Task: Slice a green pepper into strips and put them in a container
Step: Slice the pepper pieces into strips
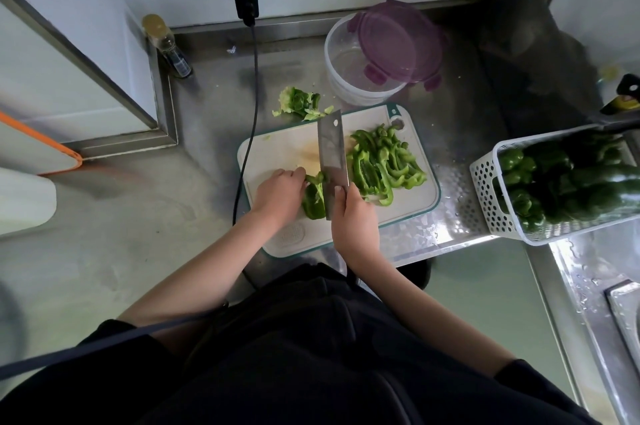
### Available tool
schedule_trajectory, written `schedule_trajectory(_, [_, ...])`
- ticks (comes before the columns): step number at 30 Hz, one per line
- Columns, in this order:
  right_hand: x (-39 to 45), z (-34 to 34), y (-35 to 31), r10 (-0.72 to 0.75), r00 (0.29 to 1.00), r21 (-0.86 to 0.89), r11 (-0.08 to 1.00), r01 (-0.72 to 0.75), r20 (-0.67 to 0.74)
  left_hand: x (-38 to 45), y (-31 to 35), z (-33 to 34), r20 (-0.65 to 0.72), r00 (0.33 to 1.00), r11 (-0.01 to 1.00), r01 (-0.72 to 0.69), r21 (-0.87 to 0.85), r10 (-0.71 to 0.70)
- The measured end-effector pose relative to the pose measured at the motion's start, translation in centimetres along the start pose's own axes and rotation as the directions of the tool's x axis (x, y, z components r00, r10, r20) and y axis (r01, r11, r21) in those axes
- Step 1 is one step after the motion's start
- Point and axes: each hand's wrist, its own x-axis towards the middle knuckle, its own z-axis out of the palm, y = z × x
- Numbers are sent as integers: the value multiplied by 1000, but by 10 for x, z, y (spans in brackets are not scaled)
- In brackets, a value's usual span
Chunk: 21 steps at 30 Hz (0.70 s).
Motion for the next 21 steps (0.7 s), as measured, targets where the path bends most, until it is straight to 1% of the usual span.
schedule_trajectory(6, [-4, 7, 5, 19, 998, -63, 998, -15, 55, -3, -1, 2, -55, 998, 999, -38, -38, 36])
schedule_trajectory(10, [-2, 12, 1, 10, 998, -178, 984, 2, 65, -4, -2, 2, -69, 997, 997, -51, -59, 47])
schedule_trajectory(13, [-4, 14, -1, 1, 998, -231, 973, 15, 70, -6, -3, 4, -74, 996, 995, -53, -82, 47])
schedule_trajectory(17, [-1, 16, -6, -25, 997, -263, 964, 44, 78, -9, -7, 6, -71, 995, 993, -77, -91, 70])
schedule_trajectory(21, [2, 16, -5, -36, 996, -242, 969, 54, 77, -12, -9, 8, -81, 992, 989, -109, -98, 101])
